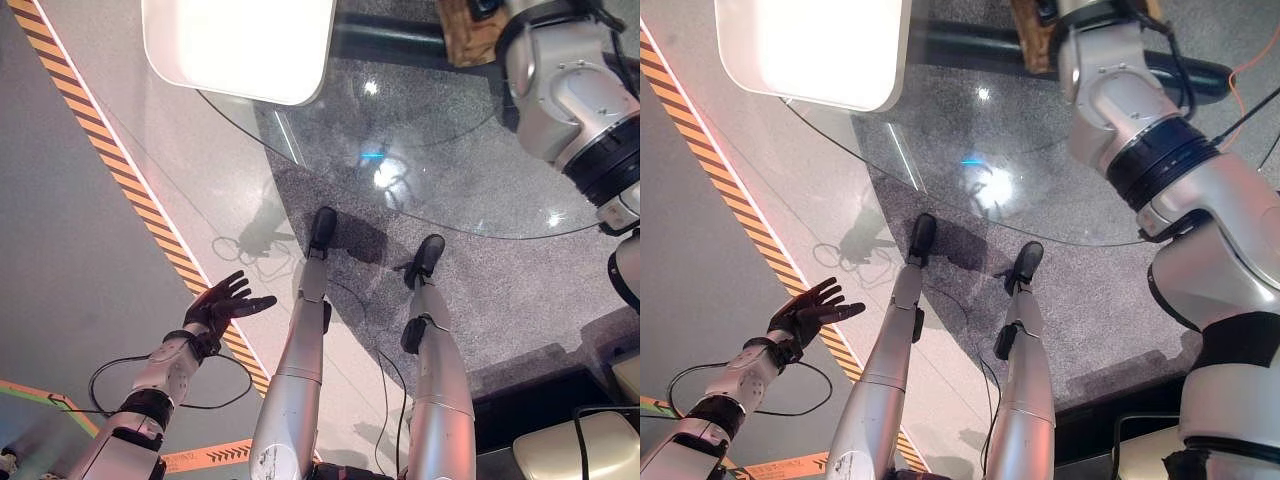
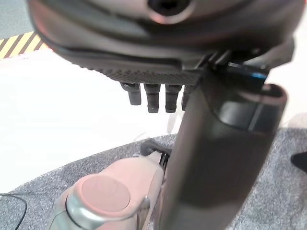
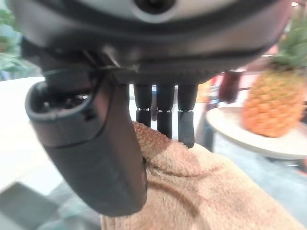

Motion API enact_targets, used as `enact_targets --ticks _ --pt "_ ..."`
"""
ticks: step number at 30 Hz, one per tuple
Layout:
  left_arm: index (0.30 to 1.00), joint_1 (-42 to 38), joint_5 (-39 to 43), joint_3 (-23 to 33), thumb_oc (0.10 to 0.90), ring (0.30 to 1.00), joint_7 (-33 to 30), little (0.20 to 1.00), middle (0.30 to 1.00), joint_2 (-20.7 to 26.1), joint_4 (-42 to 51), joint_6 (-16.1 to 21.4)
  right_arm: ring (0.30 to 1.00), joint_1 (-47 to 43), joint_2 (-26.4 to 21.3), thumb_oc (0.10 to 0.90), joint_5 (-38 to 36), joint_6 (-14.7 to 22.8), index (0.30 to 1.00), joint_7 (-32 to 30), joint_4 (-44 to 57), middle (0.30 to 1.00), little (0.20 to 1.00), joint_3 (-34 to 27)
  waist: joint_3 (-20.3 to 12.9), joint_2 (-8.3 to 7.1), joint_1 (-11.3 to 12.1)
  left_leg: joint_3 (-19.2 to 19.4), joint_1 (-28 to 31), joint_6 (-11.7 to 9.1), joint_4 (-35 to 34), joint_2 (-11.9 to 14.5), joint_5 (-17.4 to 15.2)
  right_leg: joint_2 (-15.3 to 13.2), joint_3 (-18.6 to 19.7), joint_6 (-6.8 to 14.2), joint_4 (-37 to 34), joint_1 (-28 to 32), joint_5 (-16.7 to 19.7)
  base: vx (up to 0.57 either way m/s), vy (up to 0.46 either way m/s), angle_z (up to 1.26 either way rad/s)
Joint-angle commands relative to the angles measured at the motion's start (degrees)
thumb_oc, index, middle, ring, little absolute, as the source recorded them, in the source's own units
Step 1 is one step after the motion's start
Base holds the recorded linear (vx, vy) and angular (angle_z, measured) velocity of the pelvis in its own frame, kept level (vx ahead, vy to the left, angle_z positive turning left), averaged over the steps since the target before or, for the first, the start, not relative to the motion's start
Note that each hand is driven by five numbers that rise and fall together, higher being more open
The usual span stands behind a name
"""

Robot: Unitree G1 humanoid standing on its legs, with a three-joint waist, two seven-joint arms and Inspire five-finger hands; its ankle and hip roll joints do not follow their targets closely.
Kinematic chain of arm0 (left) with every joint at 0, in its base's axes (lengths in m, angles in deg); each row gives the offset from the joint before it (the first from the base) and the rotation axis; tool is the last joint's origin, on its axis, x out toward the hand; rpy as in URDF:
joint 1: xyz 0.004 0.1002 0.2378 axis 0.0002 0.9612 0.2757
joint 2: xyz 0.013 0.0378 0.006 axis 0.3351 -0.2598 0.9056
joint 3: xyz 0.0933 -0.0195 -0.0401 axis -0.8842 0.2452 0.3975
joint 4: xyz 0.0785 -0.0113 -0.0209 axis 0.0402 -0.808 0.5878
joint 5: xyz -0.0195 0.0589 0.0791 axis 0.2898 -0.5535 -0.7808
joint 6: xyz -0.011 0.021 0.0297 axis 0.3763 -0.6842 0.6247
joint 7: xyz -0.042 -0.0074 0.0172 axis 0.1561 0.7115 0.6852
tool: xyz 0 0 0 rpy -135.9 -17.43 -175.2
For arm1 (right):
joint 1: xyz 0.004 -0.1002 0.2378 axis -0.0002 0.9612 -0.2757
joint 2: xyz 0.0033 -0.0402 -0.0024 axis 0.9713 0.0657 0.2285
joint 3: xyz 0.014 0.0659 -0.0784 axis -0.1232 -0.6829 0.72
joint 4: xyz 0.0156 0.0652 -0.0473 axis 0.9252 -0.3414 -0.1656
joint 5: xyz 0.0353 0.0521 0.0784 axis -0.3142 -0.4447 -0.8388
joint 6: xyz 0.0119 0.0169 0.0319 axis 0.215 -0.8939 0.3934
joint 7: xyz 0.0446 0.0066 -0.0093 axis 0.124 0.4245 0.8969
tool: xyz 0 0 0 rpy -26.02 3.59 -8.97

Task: Wipe the table with a cloth and put it in the basket.

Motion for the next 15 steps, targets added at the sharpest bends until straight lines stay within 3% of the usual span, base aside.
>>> enact_targets --ticks 1,4,5,8,9,11,14,15 --pt "0.9 4.0 -1.52 0.08 0.8 0.9 -1.75 0.9 0.9 0.84 -0.77 1.04 0.3 -5.49 0.47 0.1 5.76 0.96 0.3 -1.15 7.14 0.3 0.2 1.33 -0.36 -0.25 0.84 3.17 1.26 6.29 1.33 -4.92 -5.16 2.1 -3.93 0.6 2.72 2.66 -5.89 0.0 -0.009 0.03" --pt "0.9 4.15 -1.69 0.58 0.8 0.9 -2.0 0.9 0.9 0.85 -0.8 1.25 0.3 -4.76 1.21 0.1 6.37 1.2 0.3 0.33 10.38 0.3 0.2 0.96 -0.36 -0.21 0.88 3.26 1.55 6.26 1.13 -4.89 -5.07 2.12 -3.88 0.68 2.62 2.83 -5.86 -0.02 0.009 0.0" --pt "0.9 3.47 -1.64 0.96 0.8 0.9 -2.03 0.9 0.9 1.1 -0.65 1.23 0.3 -5.43 1.12 0.1 6.3 1.17 0.3 0.5 11.1 0.3 0.2 0.82 -0.36 -0.17 0.85 3.29 -0.4 6.44 0.98 -5.0 -3.03 1.99 -4.62 0.3 1.99 1.29 -3.99 -0.06 0.026 0.0" --pt "0.9 3.6 -1.74 1.28 0.8 0.9 -2.26 0.9 0.9 1.1 -0.6 1.41 0.3 -4.39 1.63 0.1 6.15 1.36 0.3 0.94 12.98 0.3 0.2 -0.01 -0.36 -0.15 0.87 3.29 -0.28 6.41 0.98 -5.02 -2.98 1.98 -4.58 0.35 2.0 1.36 -3.96 0.0 -0.001 0.0" --pt "0.9 4.24 -1.73 1.02 0.8 0.9 -2.24 0.9 0.9 0.96 -0.69 1.39 0.3 -3.65 1.83 0.1 6.1 1.38 0.3 0.96 12.96 0.3 0.2 0.05 -0.36 -0.15 0.9 3.26 1.55 6.21 1.08 -4.93 -4.89 2.1 -3.85 0.75 2.58 2.8 -5.71 0.0 0.0 0.0" --pt "0.9 3.33 -2.23 1.81 0.8 0.9 -2.33 0.9 0.9 0.91 -0.7 1.55 0.3 -2.92 2.25 0.1 6.16 0.78 0.3 1.7 15.03 0.3 0.2 -1.3 -0.36 -0.28 0.83 3.19 -0.12 6.41 1.01 -5.15 -2.94 2.11 -4.48 0.34 2.04 1.5 -3.98 -0.04 0.004 0.0" --pt "0.9 2.79 -2.19 2.16 0.8 0.9 -2.2 0.9 0.9 1.02 -1.31 2.13 0.3 -1.92 2.55 0.1 6.62 0.09 0.3 2.11 15.2 0.3 0.2 -1.76 -0.36 -0.38 0.73 3.29 0.01 6.48 1.09 -5.14 -2.99 2.13 -4.42 0.29 2.07 1.61 -3.97 0.02 -0.012 0.0" --pt "0.9 3.24 -1.95 1.94 0.8 0.9 -2.4 0.9 0.9 0.99 -1.59 2.81 0.3 -1.06 2.84 0.1 6.48 -0.19 0.3 1.99 14.83 0.3 0.2 -1.64 -0.36 -0.39 0.74 3.31 1.8 6.28 1.34 -5.02 -5.03 2.22 -3.67 0.66 2.65 3.06 -5.79 0.0 0.0 0.0"
